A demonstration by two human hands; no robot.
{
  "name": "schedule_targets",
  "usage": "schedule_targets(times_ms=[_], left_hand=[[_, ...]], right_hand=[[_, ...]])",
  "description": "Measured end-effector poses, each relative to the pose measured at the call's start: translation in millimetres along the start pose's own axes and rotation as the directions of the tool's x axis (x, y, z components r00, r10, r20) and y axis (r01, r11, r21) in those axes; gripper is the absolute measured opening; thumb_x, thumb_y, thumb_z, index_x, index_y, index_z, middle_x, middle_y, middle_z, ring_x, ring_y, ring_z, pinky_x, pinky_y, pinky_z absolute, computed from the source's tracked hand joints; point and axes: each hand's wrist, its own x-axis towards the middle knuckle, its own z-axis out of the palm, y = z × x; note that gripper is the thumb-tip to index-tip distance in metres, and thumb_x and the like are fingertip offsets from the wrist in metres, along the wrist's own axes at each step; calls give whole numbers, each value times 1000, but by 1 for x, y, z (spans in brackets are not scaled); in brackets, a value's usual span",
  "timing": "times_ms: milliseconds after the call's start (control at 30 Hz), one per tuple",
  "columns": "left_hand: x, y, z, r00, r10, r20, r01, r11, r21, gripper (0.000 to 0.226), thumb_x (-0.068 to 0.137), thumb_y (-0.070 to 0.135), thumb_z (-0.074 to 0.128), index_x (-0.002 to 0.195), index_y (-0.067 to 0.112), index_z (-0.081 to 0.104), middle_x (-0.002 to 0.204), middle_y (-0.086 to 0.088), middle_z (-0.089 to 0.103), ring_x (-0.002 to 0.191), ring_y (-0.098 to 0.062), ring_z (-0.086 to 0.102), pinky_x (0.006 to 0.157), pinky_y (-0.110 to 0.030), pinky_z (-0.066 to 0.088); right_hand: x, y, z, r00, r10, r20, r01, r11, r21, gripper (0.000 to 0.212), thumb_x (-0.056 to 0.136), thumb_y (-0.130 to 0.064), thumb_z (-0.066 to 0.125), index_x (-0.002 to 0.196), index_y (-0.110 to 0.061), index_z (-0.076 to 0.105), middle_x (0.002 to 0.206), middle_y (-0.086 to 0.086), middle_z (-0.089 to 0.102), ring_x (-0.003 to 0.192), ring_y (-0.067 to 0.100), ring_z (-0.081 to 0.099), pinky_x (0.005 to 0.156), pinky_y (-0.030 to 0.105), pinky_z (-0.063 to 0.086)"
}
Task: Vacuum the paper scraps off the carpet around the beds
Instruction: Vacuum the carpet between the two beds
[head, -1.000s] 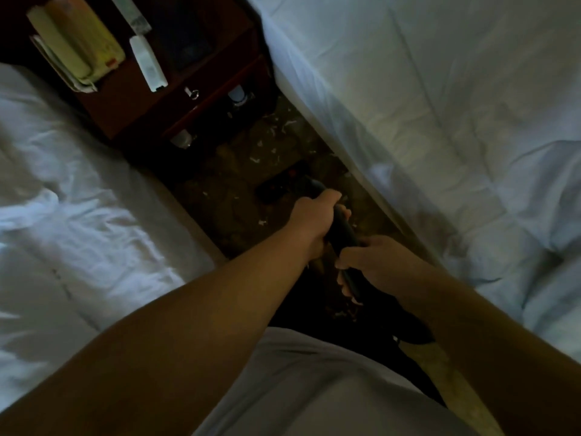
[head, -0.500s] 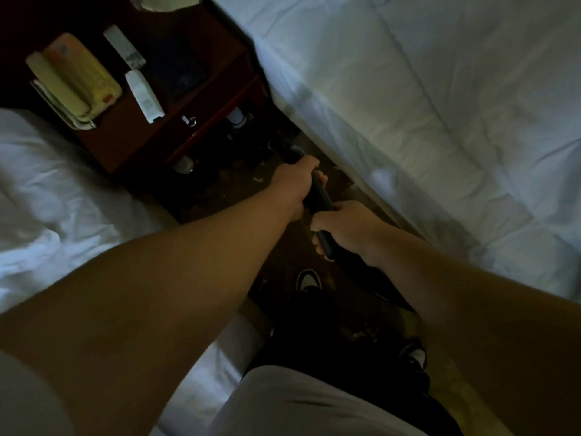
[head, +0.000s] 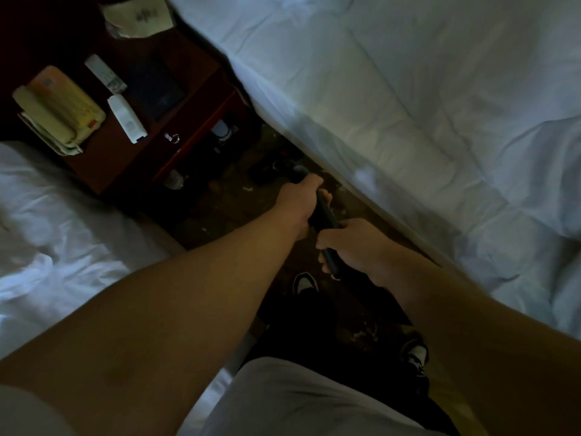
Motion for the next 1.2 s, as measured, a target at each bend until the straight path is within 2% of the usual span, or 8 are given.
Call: schedule_targets(times_ms=[100,267,367,533,700,867,1033,1200], left_hand=[[-18,-34,26,999,-34,27,33,999,37,34,96,25,63,124,7,54,81,-6,64,77,-20,62,87,-43,56],[-65,-112,84,993,-106,61,101,991,87,33,96,25,63,118,1,58,76,-6,64,72,-20,63,81,-40,54],[-94,-165,122,987,-141,79,136,988,68,49,91,27,67,130,4,51,77,-7,66,74,-21,66,85,-42,56],[-145,-239,175,970,-209,126,201,977,74,41,97,24,63,129,3,50,84,-8,64,72,-19,65,76,-39,54],[-175,-281,203,950,-259,173,251,966,63,33,99,23,61,123,3,53,80,-7,64,76,-20,65,90,-45,54],[-178,-291,202,939,-290,187,285,957,51,34,98,24,61,124,2,54,78,-6,64,79,-21,65,97,-48,53],[-155,-263,159,955,-264,137,267,964,1,50,97,26,63,137,4,42,74,-5,67,75,-23,65,82,-44,54],[-109,-199,91,980,-188,67,194,977,-92,48,95,23,64,135,9,42,60,-3,67,73,-23,64,97,-48,53]], right_hand=[[-30,35,-20,999,46,11,-47,998,33,18,93,-19,71,103,-3,71,93,22,76,78,30,73,78,47,64],[-96,115,-57,993,107,-39,-105,992,68,15,93,-15,71,93,0,72,79,14,74,66,23,72,60,32,60],[-135,169,-86,994,100,-40,-96,991,92,16,92,-13,70,90,2,72,73,15,74,62,25,70,60,34,59],[-191,247,-128,991,117,-67,-112,991,71,16,92,-11,70,95,4,73,75,16,75,63,27,71,62,35,59],[-224,290,-151,987,142,-81,-137,989,62,14,93,-9,69,93,5,70,71,17,74,62,29,71,62,38,60],[-228,296,-149,981,182,-68,-177,982,67,15,94,-9,68,99,5,67,68,15,73,60,28,70,61,38,59],[-201,257,-118,986,159,-48,-160,987,-7,14,93,-12,70,99,1,70,73,14,76,64,26,72,64,36,61],[-147,183,-72,992,121,25,-118,989,-93,14,92,-15,71,96,-2,73,77,10,77,63,18,73,59,27,60]])
